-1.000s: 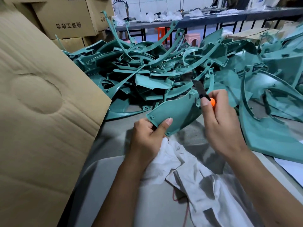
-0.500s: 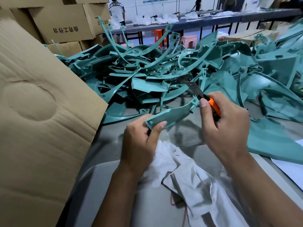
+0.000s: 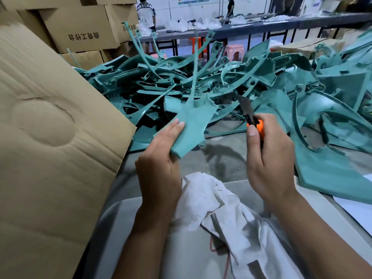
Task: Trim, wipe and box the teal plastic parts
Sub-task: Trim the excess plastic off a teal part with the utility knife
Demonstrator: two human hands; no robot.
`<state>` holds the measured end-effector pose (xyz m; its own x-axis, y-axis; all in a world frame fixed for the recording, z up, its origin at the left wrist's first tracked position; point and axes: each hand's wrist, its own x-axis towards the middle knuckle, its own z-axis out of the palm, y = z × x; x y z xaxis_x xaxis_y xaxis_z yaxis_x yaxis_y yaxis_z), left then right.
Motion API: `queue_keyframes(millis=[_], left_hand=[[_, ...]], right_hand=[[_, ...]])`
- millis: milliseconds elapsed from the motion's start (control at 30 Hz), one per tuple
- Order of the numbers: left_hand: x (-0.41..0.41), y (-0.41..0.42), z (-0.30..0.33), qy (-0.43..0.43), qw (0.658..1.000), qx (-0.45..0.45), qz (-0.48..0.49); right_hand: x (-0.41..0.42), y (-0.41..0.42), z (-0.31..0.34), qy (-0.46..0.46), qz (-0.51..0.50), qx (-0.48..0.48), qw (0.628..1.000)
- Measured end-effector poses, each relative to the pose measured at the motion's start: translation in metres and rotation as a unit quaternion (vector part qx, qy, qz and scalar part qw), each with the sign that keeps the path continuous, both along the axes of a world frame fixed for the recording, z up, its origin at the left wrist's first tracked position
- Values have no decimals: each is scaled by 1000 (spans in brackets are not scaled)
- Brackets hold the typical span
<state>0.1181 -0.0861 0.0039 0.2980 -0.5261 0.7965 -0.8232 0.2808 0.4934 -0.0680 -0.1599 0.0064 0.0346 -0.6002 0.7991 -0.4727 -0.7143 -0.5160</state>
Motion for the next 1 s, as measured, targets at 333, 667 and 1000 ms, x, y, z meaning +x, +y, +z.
queue_keyframes(millis=[333,667,1000], left_hand=[[3,-3,-6,-28,998,15,-58],[3,-3,-7,-34,998,2,-51],[-3,-3,-7,-29,999,-8,-29]], right_hand=[[4,-2,-4,49,19,35,998],[2,-3,-6,46,1,25,999],[9,3,-9,71,37,26,996]])
